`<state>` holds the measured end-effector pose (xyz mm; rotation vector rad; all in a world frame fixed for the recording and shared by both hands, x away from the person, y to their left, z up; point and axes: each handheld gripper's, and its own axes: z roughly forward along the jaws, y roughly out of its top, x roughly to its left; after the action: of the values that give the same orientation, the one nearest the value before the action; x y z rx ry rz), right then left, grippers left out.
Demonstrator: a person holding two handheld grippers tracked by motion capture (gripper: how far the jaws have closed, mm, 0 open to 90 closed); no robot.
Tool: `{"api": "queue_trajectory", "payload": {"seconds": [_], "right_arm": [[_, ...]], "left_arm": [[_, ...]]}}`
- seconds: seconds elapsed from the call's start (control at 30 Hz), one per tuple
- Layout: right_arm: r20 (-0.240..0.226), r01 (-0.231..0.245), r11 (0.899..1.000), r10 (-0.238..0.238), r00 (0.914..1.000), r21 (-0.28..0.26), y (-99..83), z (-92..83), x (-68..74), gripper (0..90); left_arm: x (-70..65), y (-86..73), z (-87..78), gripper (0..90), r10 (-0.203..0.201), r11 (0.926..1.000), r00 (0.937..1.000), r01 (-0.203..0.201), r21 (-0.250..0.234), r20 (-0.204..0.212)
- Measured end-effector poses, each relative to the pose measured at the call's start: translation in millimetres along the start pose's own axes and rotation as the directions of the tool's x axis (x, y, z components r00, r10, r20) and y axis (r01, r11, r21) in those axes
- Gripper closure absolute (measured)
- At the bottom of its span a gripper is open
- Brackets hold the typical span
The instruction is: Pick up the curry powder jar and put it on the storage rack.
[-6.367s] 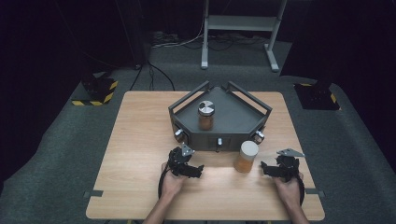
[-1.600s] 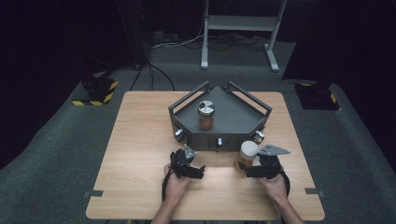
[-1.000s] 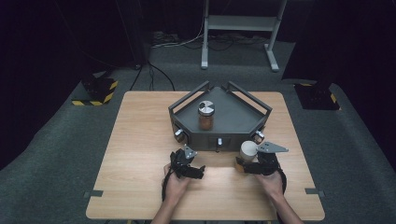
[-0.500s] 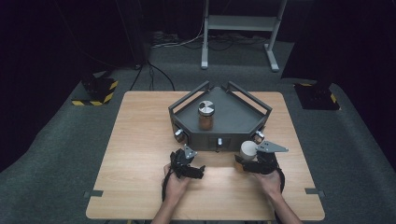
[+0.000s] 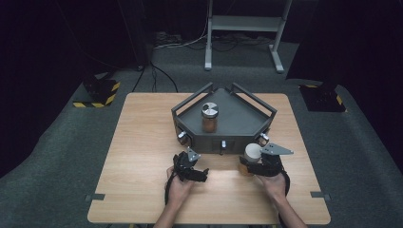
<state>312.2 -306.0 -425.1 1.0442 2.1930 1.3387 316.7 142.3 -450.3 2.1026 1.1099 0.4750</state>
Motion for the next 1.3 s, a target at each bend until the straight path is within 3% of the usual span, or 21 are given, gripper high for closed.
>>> {"api": "queue_trajectory", "payload": {"seconds": [0.63, 1.3], "right_arm": [[0.023, 0.042, 0.999, -0.042, 0.9988, 0.004, 1.9, -1.5, 4.7, 34.8], [0.023, 0.035, 0.999, -0.034, 0.9991, -0.012, 5.5, -8.1, 3.8, 35.6]], "left_arm": [[0.0, 0.0, 0.0, 3.9, 0.000, 1.0000, 1.0000, 0.000, 0.000, 0.000], [0.0, 0.0, 0.0, 3.9, -0.001, 1.0000, 1.0000, 0.001, 0.000, 0.000]]}}
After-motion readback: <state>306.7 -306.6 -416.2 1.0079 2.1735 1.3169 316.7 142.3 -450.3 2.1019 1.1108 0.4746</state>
